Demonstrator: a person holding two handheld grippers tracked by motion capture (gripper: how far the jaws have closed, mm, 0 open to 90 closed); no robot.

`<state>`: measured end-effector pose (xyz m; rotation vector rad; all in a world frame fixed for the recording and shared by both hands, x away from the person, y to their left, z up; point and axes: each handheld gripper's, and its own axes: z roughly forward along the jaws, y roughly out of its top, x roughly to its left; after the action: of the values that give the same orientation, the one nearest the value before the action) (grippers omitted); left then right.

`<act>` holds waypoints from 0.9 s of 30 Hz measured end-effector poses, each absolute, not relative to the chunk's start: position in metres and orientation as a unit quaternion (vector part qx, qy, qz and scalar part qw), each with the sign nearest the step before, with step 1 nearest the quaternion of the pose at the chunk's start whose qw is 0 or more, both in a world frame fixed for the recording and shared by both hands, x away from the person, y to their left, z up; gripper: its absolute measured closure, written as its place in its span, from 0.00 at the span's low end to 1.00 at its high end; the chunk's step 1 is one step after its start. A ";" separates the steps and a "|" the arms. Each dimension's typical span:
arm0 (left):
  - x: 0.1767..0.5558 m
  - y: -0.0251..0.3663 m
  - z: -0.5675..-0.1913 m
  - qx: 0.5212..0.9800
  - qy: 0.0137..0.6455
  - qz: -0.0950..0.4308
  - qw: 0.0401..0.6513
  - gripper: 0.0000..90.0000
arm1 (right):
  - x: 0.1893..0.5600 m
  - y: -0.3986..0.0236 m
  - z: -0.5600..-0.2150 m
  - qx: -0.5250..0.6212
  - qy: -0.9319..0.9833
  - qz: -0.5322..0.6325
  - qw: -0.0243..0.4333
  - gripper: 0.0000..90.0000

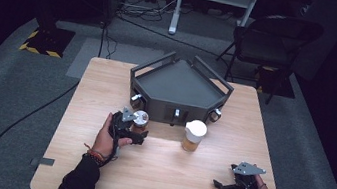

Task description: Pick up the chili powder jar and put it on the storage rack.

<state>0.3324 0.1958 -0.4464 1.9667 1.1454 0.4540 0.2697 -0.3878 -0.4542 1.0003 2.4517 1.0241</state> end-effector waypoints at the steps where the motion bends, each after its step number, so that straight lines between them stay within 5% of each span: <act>1: 0.333 0.195 -0.448 0.775 0.454 0.180 0.402 0.07 | 0.270 -0.388 -0.454 0.348 0.854 0.357 0.151 0.00; 11: 0.338 0.194 -0.453 0.770 0.447 0.174 0.422 0.30 | 0.270 -0.388 -0.454 0.348 0.854 0.357 0.151 0.00; 27: 0.329 0.190 -0.438 0.775 0.443 0.202 0.404 0.34 | 0.270 -0.388 -0.454 0.348 0.854 0.357 0.151 0.00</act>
<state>0.3291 0.1905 -0.4376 1.9560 1.1191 0.5090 0.2699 -0.3879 -0.4542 0.9986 2.4525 1.0243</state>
